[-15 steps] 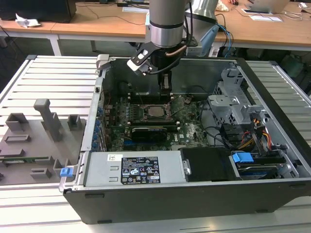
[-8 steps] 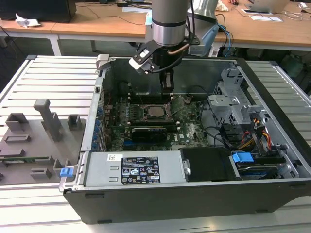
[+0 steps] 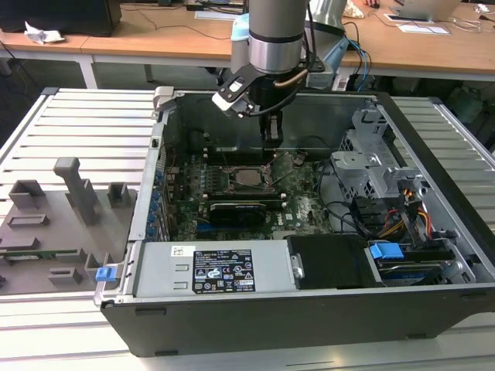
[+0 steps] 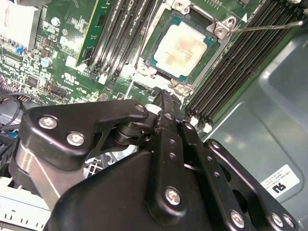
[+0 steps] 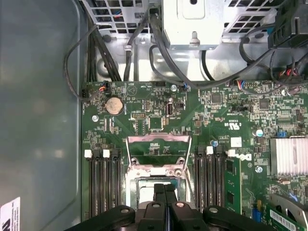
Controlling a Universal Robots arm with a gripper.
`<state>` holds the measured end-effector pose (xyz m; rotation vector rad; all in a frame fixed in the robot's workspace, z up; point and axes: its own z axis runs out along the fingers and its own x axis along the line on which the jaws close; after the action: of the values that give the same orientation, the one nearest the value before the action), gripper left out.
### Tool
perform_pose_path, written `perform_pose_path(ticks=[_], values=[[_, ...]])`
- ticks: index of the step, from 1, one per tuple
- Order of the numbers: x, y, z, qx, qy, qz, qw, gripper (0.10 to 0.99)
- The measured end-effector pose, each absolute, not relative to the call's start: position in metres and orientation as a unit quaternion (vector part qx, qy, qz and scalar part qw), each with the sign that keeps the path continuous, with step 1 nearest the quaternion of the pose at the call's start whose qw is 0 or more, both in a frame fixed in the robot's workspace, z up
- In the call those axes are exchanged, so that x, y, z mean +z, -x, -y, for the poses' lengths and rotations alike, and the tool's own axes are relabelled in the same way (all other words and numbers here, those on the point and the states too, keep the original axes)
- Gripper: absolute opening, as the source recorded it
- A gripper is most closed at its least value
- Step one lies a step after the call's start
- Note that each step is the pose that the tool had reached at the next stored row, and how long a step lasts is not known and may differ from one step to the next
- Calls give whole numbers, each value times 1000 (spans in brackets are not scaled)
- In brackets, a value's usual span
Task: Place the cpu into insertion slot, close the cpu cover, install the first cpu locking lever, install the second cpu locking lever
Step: 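Close the cpu cover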
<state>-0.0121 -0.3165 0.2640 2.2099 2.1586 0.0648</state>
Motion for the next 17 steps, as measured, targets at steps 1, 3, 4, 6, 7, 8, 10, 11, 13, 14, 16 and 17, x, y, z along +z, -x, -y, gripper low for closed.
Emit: perform_pose_path(ticks=[1,3,4,6,7,8,10,11,13,14,16,17], values=[[264,11,317,21,-715,-698,26,106],[264,9,316,21,-715,-698,26,106],[264,8,316,21,-715,-698,26,106],[264,5,316,21,-715,-698,26,106],[264,1,316,21,-715,-698,26,106],[264,-1,316,21,-715,-698,26,106],[264,-7,317,21,-715,-698,26,106],[264,-9,316,21,-715,-698,26,106],[264,-11,317,21,-715,-698,25,106],[264,-12,317,20,-715,-698,25,106],[264,-21,316,19,-715,-698,23,106],[264,-26,316,18,-715,-698,23,106]])
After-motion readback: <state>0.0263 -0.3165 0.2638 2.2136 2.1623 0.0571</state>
